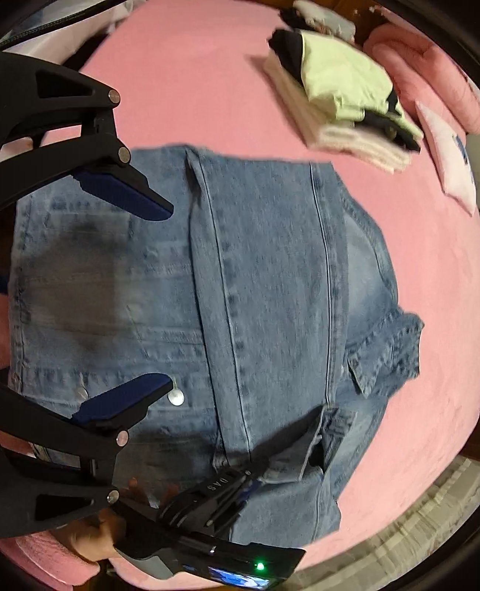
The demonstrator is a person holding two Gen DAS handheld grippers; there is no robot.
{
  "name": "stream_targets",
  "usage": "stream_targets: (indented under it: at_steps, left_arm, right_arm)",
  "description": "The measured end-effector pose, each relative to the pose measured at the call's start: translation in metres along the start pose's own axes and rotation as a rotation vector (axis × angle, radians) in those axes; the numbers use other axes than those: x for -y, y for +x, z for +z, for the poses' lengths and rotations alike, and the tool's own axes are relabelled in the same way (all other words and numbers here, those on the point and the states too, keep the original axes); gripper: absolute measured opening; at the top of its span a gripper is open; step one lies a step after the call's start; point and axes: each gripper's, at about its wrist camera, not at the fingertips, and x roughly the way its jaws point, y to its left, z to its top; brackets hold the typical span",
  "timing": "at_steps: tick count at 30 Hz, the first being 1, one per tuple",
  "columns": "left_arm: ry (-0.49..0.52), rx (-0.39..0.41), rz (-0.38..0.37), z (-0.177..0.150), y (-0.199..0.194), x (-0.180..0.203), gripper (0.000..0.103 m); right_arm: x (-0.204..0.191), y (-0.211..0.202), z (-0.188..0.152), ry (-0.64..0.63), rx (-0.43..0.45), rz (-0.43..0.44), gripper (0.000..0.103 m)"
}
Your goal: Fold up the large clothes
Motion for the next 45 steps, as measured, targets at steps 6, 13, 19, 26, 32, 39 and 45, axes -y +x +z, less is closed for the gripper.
stream_targets:
  at_steps: [6,13,19,26,32,39,45]
  left_arm:
    - [-0.11,-0.077,-0.28,0.019,0.028,0.012,0.085]
    - [-0.162,-0.114,-0.385,0.035,0.055,0.052,0.09]
    - [-0.148,-0.13,-0.369,0.038,0.07,0.1,0.09]
    - [-0.321,-0.142,-0.367,0.041,0.104,0.134,0.09]
    - [-0.407,-0.138,-0.236,0.056,0.121,0.163,0.055]
    - [-0.358,-0.018,-0.162,0.07,0.101,0.197,0.012]
    - [-0.409,0.138,-0.249,0.106,0.057,0.191,0.009]
  right_arm:
    - [0.025,-0.014,0.004,0.032,-0.048,0.064,0.012]
    - [0.046,-0.047,-0.008,-0.034,-0.061,0.139,0.051]
    - [0.063,-0.066,-0.023,-0.08,-0.091,0.12,0.051]
    - [0.114,-0.068,-0.037,0.043,-0.161,0.101,0.051]
    - [0.152,-0.065,-0.04,0.122,-0.194,0.064,0.051]
    - [0.176,-0.056,-0.031,0.133,-0.193,0.013,0.051]
    - [0.186,-0.041,-0.024,0.161,-0.201,-0.008,0.051]
